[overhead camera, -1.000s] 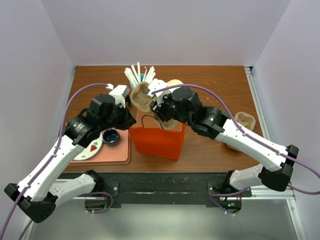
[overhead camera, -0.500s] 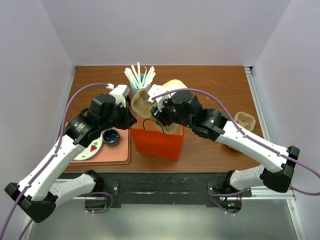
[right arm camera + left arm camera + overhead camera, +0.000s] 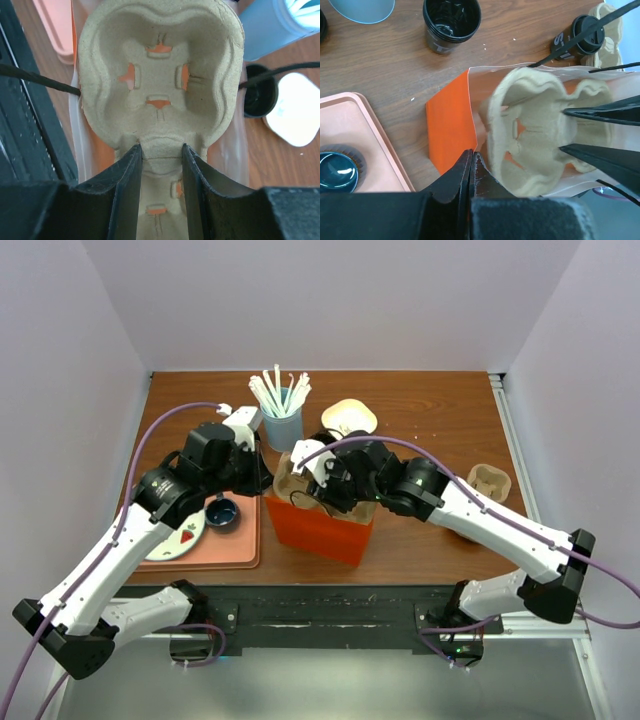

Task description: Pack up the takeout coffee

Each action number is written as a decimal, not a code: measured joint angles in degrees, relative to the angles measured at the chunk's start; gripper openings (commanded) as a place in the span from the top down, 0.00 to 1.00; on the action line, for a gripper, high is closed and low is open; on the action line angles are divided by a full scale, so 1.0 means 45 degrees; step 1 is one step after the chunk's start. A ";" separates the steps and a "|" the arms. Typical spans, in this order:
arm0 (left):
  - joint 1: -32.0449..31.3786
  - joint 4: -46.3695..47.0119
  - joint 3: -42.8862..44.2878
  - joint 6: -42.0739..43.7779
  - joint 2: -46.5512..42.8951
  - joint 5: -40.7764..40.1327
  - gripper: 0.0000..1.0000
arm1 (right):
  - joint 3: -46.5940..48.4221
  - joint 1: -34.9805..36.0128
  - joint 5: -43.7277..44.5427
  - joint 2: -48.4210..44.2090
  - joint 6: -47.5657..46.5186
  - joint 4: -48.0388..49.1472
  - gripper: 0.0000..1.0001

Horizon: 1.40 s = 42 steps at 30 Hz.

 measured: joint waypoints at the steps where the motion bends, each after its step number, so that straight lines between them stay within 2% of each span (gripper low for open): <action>1: 0.0005 0.0000 0.0000 -0.0005 0.0000 0.0044 1.00 | 0.0000 0.0000 -0.0044 0.0073 -0.0029 -0.0097 0.82; 9: 0.0015 0.0000 0.0000 0.0005 0.0000 0.0442 1.00 | 0.0019 0.0000 0.0194 0.1156 -0.0141 -0.0612 0.82; 27: 0.0073 0.0102 0.0010 0.0005 0.0175 0.0860 1.00 | -0.0491 0.0005 0.0612 0.1797 0.0087 -0.0913 0.83; 33: 0.0073 0.0131 0.0010 -0.0141 0.0253 0.1025 1.00 | -0.0913 0.0005 0.0743 0.2385 0.0185 -0.0481 0.80; 36: 0.0073 0.0131 0.0010 -0.0243 0.0272 0.1083 1.00 | -0.1282 0.0005 0.0748 0.2385 0.0325 -0.0078 0.73; 39: 0.0073 0.0121 0.0010 -0.0287 0.0287 0.1093 0.98 | -0.1530 0.0005 0.0767 0.2385 0.0466 0.0389 0.56; 40: 0.0073 0.0121 0.0010 -0.0325 0.0296 0.1093 0.95 | -0.1627 0.0005 0.0840 0.2385 0.0529 0.0534 0.46; 42: 0.0073 0.0117 0.0010 -0.0389 0.0321 0.1141 0.92 | -0.1744 0.0005 0.1010 0.2390 0.0627 0.0646 0.40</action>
